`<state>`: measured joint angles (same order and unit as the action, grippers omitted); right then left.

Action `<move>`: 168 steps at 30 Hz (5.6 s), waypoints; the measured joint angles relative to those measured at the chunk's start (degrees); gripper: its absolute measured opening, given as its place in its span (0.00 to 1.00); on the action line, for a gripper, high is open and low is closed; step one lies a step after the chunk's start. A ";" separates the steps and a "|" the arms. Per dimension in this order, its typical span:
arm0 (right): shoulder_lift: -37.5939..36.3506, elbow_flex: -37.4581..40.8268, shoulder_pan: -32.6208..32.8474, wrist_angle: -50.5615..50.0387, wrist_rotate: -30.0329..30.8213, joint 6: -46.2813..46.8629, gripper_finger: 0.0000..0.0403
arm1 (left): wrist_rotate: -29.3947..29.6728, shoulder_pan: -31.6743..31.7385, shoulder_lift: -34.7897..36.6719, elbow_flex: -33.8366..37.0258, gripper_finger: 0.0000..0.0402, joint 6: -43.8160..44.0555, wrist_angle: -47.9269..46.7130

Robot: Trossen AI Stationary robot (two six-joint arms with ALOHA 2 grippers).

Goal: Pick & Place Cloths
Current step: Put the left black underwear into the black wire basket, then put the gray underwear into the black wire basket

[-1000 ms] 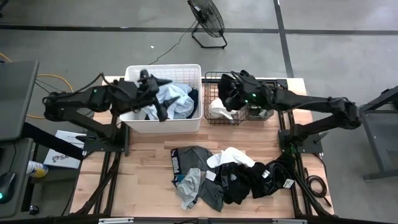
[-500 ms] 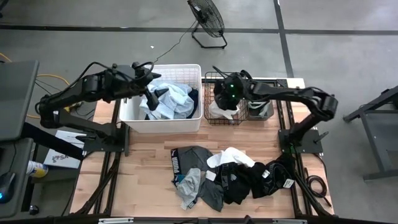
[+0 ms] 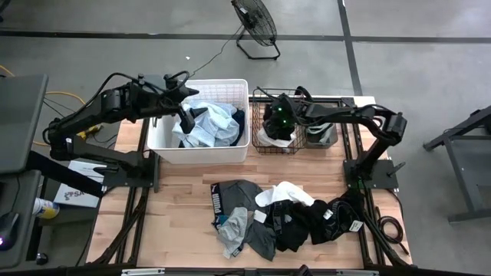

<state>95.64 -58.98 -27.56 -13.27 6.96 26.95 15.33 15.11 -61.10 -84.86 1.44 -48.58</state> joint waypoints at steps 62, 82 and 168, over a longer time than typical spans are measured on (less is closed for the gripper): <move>-37.38 -0.02 21.74 -10.56 -7.12 0.27 0.72 | -11.46 -31.53 -15.51 23.30 0.76 6.35 6.86; -37.36 -0.02 22.09 -14.83 -7.14 -0.36 0.72 | -7.69 -32.02 -35.32 23.26 0.76 9.37 9.80; -37.05 -0.02 28.49 -1.95 -10.88 -12.53 0.72 | 13.66 -31.47 -21.88 -12.11 0.01 7.22 13.99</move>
<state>58.59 -59.00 0.92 -15.22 -3.93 14.41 28.99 -16.35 -82.98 -96.97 8.66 -34.58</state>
